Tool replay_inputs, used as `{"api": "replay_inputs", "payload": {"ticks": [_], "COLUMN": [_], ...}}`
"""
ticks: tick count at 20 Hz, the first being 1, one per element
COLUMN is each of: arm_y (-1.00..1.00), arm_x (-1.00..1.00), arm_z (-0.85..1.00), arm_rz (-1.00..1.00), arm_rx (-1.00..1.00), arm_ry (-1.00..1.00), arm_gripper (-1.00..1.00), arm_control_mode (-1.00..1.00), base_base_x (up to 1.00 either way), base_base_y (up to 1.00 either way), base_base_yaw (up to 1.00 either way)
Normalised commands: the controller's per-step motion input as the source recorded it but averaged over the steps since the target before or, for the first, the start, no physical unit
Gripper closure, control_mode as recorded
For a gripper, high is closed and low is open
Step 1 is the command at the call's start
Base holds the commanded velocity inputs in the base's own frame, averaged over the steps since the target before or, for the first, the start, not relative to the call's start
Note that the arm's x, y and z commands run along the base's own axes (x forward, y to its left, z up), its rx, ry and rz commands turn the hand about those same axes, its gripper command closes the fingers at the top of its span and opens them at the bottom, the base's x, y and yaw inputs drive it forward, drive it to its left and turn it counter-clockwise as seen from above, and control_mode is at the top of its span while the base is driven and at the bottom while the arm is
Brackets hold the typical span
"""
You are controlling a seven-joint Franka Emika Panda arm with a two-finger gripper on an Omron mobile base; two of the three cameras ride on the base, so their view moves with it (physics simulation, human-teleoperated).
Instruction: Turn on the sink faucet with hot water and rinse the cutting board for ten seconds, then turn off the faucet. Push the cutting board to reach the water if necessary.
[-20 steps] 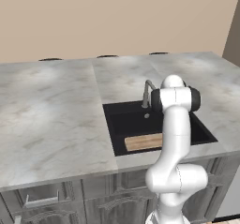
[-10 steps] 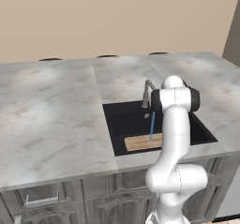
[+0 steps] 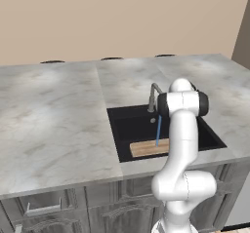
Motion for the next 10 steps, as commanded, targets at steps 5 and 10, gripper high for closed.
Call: {"api": "replay_inputs", "payload": {"ticks": [5, 10], "arm_y": [-0.34, -0.37], "arm_x": [-0.16, -0.25], "arm_z": [0.68, 0.73], "arm_rz": [0.00, 0.00], "arm_rx": [0.04, 0.04], "arm_ry": [0.04, 0.04], "arm_gripper": [-1.00, -1.00], "arm_control_mode": [-1.00, -1.00], "base_base_x": [0.00, 0.00], "base_base_y": [0.00, 0.00], "base_base_yaw": [0.00, 0.00]}}
